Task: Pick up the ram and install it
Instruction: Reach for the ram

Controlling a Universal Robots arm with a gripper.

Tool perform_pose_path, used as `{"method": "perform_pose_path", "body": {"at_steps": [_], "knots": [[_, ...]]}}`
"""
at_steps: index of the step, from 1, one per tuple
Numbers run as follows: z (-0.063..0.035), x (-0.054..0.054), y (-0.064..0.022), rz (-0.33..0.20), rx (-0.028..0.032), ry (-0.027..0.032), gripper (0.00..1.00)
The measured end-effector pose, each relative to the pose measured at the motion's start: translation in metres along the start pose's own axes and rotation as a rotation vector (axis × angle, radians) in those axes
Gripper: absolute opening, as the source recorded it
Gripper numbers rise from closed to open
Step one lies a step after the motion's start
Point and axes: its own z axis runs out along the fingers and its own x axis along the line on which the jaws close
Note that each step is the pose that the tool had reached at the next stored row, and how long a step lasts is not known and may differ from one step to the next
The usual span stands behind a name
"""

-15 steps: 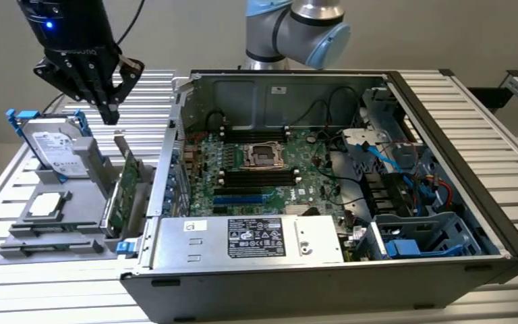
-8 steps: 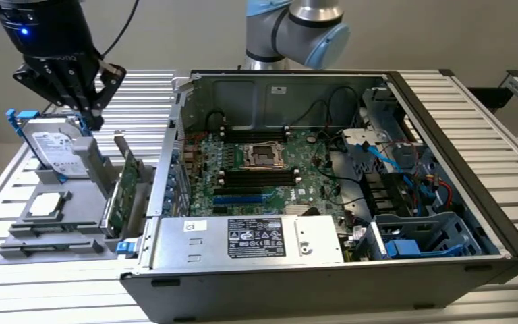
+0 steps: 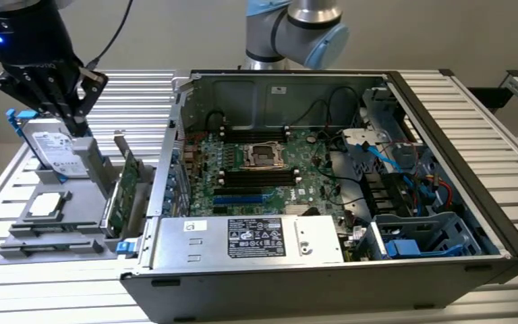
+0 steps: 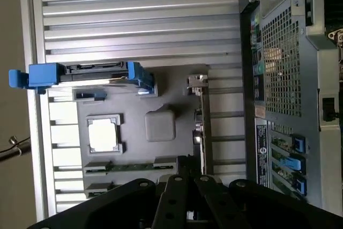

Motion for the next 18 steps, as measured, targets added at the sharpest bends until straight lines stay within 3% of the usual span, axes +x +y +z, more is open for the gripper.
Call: {"method": "perform_pose_path", "body": {"at_steps": [18], "knots": [[0.0076, 0.029, -0.0289, 0.0, 0.0007, 0.0091, 0.11]]}}
